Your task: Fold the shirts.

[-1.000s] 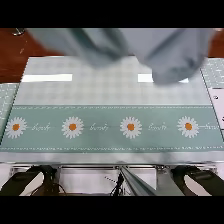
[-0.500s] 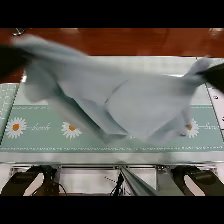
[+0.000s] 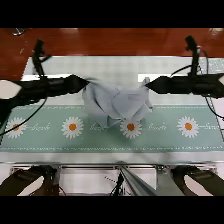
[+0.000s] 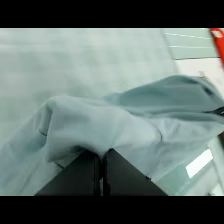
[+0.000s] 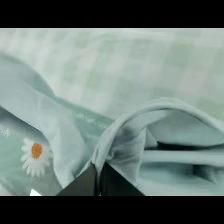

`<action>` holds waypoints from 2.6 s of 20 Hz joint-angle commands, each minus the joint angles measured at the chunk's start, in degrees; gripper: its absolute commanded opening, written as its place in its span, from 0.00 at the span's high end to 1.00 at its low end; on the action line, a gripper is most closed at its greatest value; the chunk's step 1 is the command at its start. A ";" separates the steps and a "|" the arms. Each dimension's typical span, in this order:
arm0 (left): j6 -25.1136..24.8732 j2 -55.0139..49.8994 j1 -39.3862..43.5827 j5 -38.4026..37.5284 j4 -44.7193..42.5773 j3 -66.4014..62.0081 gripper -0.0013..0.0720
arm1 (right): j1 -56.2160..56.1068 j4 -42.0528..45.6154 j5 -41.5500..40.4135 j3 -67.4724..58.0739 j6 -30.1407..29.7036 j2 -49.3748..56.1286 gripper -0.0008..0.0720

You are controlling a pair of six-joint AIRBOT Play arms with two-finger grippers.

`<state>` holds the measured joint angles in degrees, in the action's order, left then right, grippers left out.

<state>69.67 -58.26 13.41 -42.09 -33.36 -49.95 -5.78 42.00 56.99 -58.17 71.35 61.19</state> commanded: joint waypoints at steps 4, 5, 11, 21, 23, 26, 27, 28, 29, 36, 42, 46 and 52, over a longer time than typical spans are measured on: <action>0.24 -13.51 2.91 9.57 2.89 -0.39 0.96 | 0.15 -10.60 -2.99 -11.58 -0.72 24.33 0.95; 0.22 -13.46 2.43 9.49 2.89 -0.55 0.92 | 0.55 -11.28 -0.83 -14.43 -0.44 26.88 0.71; 3.52 -13.18 -12.57 -18.43 -5.07 -4.79 0.02 | 15.76 -11.26 18.86 -25.51 -2.73 27.63 0.13; -1.55 -10.91 -5.16 -12.94 8.02 19.87 0.02 | 34.99 1.51 16.15 8.22 -4.61 11.50 0.13; -1.51 -11.15 0.17 -7.26 10.58 20.37 0.02 | 33.48 0.02 13.31 13.46 -5.81 9.64 0.13; -1.49 -12.11 6.67 0.81 18.38 20.37 0.02 | 30.08 0.11 11.06 15.80 -6.12 9.42 0.13; -1.49 -12.87 7.80 2.14 20.55 20.37 0.02 | 28.79 0.04 10.27 15.80 -6.08 9.42 0.13; -1.51 -13.86 8.74 2.95 22.47 20.37 0.02 | 27.41 -0.39 9.55 15.80 -6.05 9.42 0.13; -1.53 -14.80 9.44 3.15 23.91 20.35 0.02 | 26.10 -0.74 9.07 15.80 -6.05 9.42 0.13; -1.51 -19.50 14.25 7.91 25.94 16.31 0.03 | 17.97 -0.96 3.48 15.80 -4.79 9.49 0.13; -4.15 -21.20 14.23 7.58 25.88 10.95 0.96 | 14.03 -0.81 -0.61 15.72 -4.74 10.27 0.13; -4.76 -21.16 13.09 6.34 25.88 10.49 0.96 | 10.10 -1.57 -0.79 15.61 -4.74 15.80 0.13; -4.74 -21.16 13.03 6.12 25.90 10.49 0.96 | 3.87 -4.94 -4.52 12.24 -3.23 21.29 0.18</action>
<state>65.06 -79.40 26.57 -35.86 -7.49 -39.35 0.71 38.81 54.46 -44.03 66.74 80.09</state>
